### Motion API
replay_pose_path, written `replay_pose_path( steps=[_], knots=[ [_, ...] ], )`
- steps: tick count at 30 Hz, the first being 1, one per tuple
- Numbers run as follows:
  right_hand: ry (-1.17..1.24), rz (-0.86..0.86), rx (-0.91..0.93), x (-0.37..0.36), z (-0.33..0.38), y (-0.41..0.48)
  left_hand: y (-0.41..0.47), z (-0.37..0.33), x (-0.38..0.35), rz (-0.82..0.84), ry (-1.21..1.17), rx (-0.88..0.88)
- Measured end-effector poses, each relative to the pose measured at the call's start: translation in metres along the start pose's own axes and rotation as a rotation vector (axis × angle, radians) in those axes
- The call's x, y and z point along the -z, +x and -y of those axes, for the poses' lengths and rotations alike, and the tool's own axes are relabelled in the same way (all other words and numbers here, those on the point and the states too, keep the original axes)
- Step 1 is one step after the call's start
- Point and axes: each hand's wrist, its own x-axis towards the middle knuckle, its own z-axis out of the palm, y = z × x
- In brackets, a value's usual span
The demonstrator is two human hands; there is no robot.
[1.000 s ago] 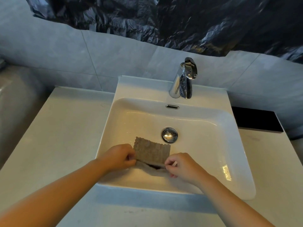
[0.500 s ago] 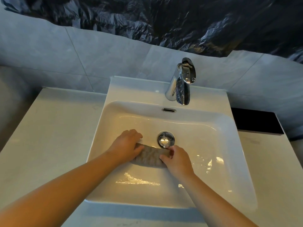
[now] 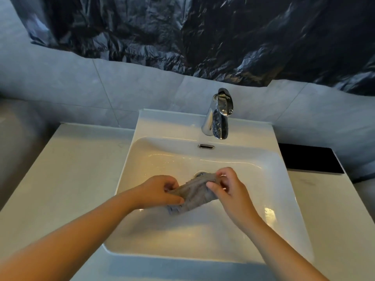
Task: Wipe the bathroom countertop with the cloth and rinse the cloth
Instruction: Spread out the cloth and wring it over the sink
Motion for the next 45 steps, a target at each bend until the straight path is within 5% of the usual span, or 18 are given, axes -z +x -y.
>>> replay_pose_path(
  steps=[7,11,16,19,22,25,28,32,37,42,45],
  knots=[
    [-0.036,-0.049,0.290,0.026,0.071,-0.022,-0.033,-0.077,0.018,0.291,-0.342,-0.006],
    [-0.113,-0.188,0.373,0.041,0.084,-0.016,-0.045,-0.104,0.014,0.138,-0.144,-0.087],
    [-0.025,-0.386,0.144,0.056,0.094,-0.001,-0.061,-0.136,0.020,-0.319,0.100,-0.331],
    [0.125,-0.296,-0.131,0.062,0.103,0.011,-0.066,-0.155,0.029,-0.490,0.577,-0.404],
    [0.251,-0.147,-0.365,0.069,0.114,0.016,-0.065,-0.158,0.030,-0.558,0.777,-0.492],
    [0.167,-0.105,-0.272,0.077,0.122,0.006,-0.065,-0.155,0.027,-0.574,0.689,-0.510],
    [0.065,-0.139,0.022,0.085,0.125,-0.014,-0.065,-0.152,0.023,-0.486,0.228,-0.446],
    [0.120,-0.164,0.285,0.089,0.111,-0.036,-0.068,-0.154,0.022,-0.247,-0.382,-0.339],
    [0.259,-0.317,0.390,0.072,0.098,-0.042,-0.067,-0.167,0.037,0.056,-0.704,-0.372],
    [0.390,-0.510,0.502,0.063,0.129,-0.037,-0.070,-0.185,0.053,0.169,-0.645,-0.335],
    [0.313,-0.580,0.484,0.067,0.136,-0.029,-0.078,-0.193,0.058,0.056,-0.233,-0.319]
  ],
)
